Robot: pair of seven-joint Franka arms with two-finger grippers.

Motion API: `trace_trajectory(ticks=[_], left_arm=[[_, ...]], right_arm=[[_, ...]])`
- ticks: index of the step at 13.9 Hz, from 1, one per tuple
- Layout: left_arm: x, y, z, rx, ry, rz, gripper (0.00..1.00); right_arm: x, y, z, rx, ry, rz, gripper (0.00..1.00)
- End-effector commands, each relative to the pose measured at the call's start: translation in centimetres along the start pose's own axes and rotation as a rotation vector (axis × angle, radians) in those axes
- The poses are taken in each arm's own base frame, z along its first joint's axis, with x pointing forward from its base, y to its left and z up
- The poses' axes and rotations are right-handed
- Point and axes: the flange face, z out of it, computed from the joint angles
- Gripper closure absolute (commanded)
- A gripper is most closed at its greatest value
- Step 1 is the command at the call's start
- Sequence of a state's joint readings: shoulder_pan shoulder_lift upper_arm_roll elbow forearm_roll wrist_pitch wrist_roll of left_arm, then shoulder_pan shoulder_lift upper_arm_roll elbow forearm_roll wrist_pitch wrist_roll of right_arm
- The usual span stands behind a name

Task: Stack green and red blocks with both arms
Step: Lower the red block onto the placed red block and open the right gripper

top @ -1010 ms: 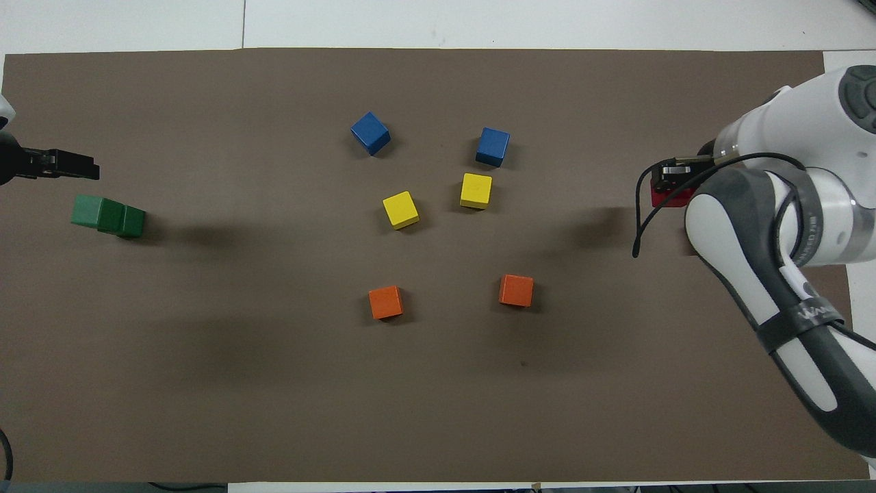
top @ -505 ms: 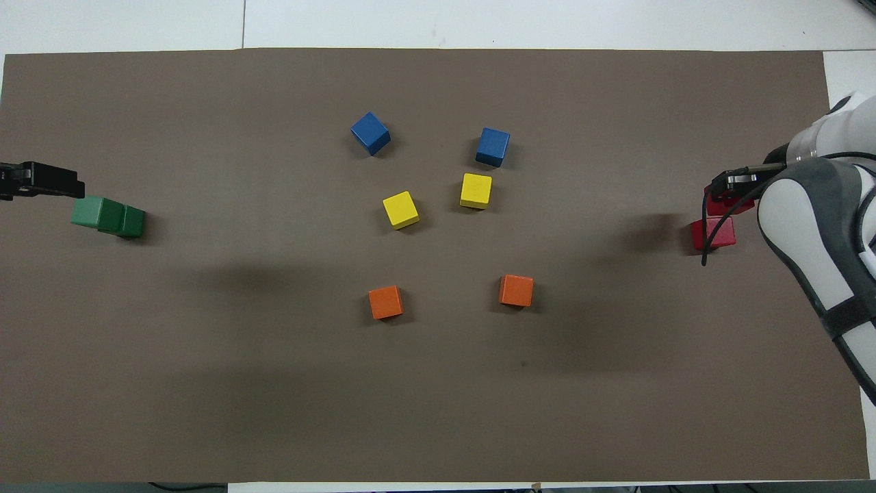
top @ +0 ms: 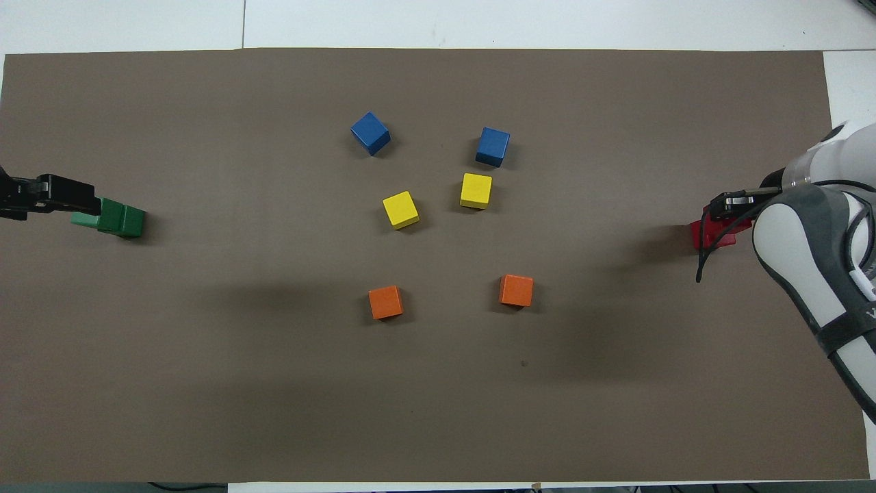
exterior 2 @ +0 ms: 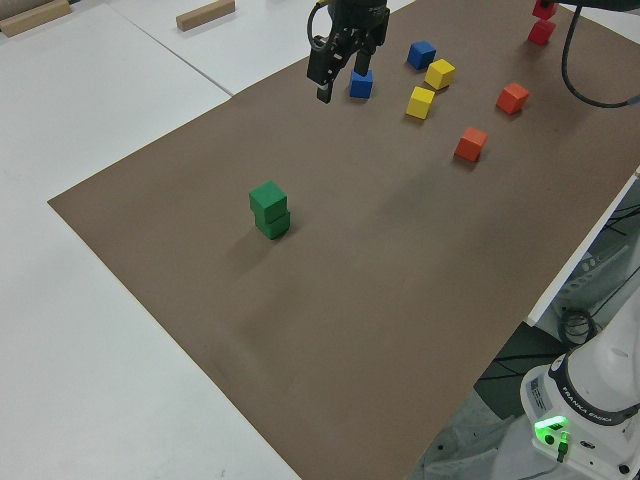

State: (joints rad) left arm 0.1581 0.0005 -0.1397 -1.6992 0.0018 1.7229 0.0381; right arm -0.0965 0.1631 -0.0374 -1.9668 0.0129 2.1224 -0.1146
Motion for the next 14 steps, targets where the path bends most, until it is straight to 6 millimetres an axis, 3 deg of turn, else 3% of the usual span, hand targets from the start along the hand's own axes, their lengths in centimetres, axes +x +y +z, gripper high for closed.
trace_trajectory(ticks=[1,8,14], left_arm=[[-1.4,1.3,-1.1,-0.006,-0.019,0.004,0.00],[-3.0,2.3,-1.7,-0.006,-0.062,0.023,0.00],[-2.9,2.8,-1.3,-0.008,-0.055,0.031,0.00]], right_arm=[[-1.3,0.6,0.0,0.008,0.026,-0.019,0.80],[-2.5,1.8,0.9,0.007,0.025,-0.054,0.80],[-3.2,2.3,1.5,0.009,0.013,-0.043,0.80]])
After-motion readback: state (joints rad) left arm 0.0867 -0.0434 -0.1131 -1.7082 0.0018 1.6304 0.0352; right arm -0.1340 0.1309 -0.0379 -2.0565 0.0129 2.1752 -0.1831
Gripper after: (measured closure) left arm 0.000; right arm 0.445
